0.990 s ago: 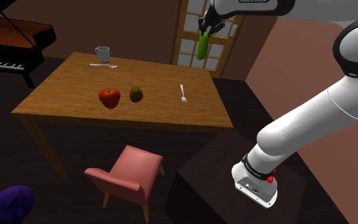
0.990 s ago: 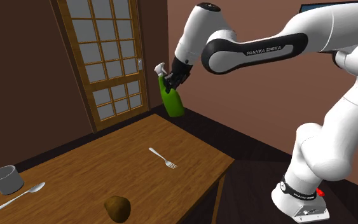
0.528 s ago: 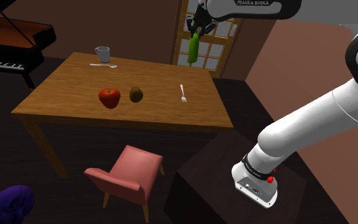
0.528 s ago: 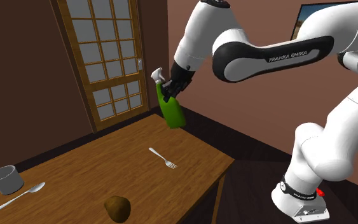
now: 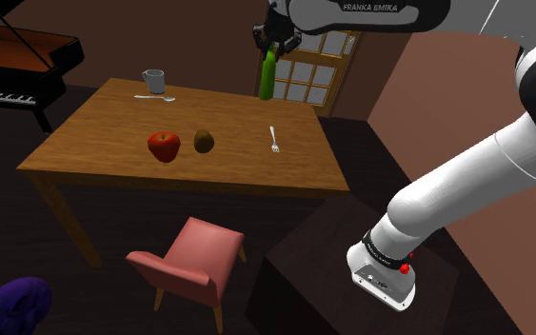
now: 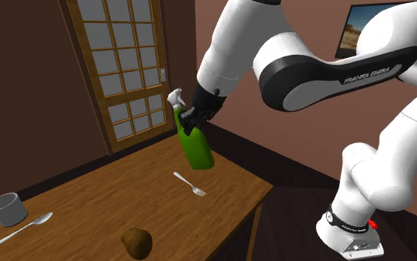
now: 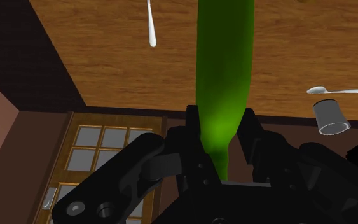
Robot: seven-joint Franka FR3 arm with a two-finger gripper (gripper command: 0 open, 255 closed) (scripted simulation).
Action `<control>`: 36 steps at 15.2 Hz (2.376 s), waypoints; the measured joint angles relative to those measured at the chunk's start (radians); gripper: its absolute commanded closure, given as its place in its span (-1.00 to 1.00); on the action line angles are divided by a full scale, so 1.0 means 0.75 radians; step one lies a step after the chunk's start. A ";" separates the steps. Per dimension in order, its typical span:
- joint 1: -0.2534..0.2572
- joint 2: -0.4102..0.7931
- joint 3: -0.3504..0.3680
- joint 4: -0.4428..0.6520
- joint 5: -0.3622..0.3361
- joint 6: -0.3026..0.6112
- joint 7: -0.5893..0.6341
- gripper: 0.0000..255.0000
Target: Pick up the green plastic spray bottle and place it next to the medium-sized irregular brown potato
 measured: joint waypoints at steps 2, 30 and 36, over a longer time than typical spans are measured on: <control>0.017 0.016 0.047 0.026 -0.012 -0.033 0.061 1.00; 0.054 0.114 0.201 -0.246 -0.158 0.225 0.428 1.00; 0.043 0.151 0.212 -0.314 -0.214 0.312 0.498 1.00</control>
